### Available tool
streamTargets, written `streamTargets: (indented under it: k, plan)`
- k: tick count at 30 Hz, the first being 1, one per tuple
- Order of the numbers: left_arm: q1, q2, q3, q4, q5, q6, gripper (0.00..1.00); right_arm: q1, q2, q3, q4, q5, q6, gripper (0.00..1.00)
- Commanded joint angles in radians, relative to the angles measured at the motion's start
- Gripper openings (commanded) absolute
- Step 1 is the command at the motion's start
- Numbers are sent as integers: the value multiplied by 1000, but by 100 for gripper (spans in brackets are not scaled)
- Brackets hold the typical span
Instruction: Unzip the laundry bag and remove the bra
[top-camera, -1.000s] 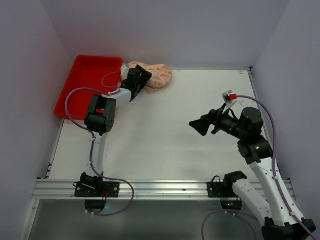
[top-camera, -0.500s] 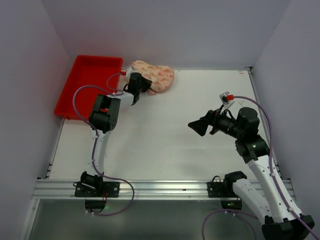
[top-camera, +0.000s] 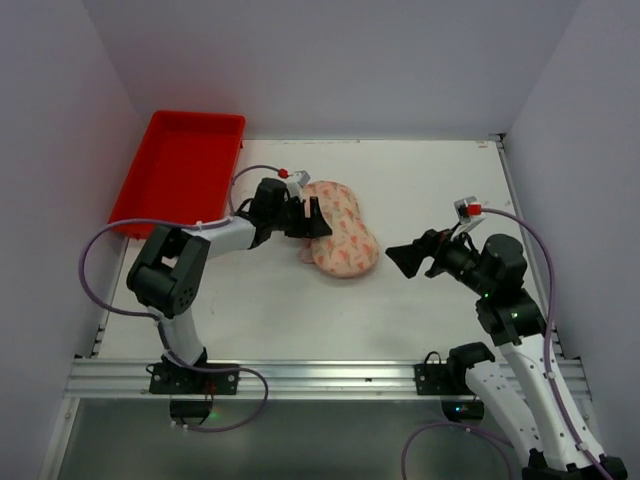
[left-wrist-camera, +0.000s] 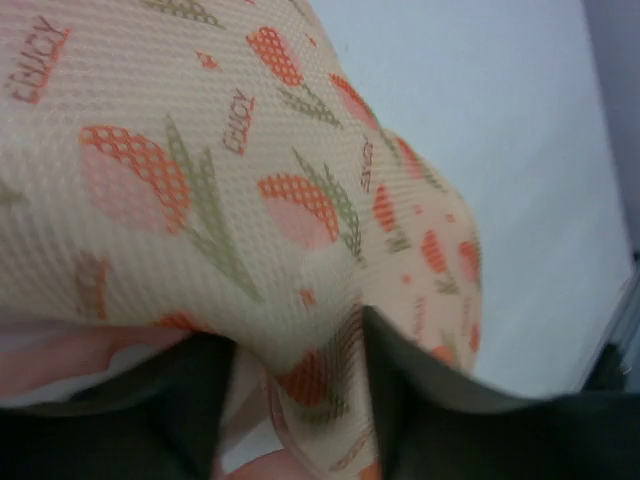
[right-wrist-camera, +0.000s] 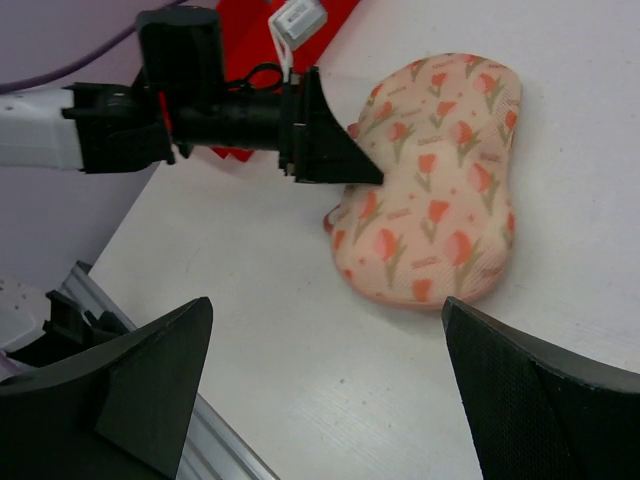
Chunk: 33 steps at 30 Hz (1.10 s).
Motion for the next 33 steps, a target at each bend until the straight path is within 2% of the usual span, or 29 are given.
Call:
streamTargets:
  k: [1, 3, 4, 6, 7, 8, 11, 14, 17, 20, 22, 25, 28, 33]
  plan:
    - [22, -128, -46, -195, 23, 208, 81, 3, 5, -34, -28, 91, 35, 99]
    - [22, -206, -52, -324, -57, 218, 97, 3, 20, -55, -26, 105, 52, 99]
    - [22, -237, -57, -348, -117, 195, 100, 3, 48, -64, -24, 108, 66, 99]
    - [22, -353, -99, -377, -163, 131, 100, 3, 86, -69, -14, 102, 84, 99]
    - [22, -393, -153, -373, -192, 38, 100, 3, 130, -78, -3, 95, 91, 99]
    - [13, -474, -184, -362, -201, -7, 100, 5, 155, -83, 9, 89, 97, 98]
    - [-39, -588, -300, -298, -273, -145, 100, 8, 282, -90, 83, 63, 120, 95]
    - [-68, -600, -360, -248, -323, -213, 96, 35, 429, -84, 167, 68, 137, 92]
    - [-74, -555, -368, -213, -332, -231, 88, 97, 546, -49, 238, 98, 144, 90]
    - [-71, -489, -334, -187, -347, -216, 84, 177, 702, 1, 282, 129, 149, 89]
    - [-67, -466, -289, -233, -416, -188, 83, 250, 798, 26, 319, 132, 167, 86]
    - [-45, -473, -253, -302, -522, -152, 82, 368, 886, 44, 397, 120, 227, 85]
    - [5, -516, -239, -345, -554, -126, 86, 479, 946, 110, 425, 94, 243, 85]
    - [77, -574, -215, -373, -567, -80, 89, 523, 956, 161, 408, 56, 201, 86]
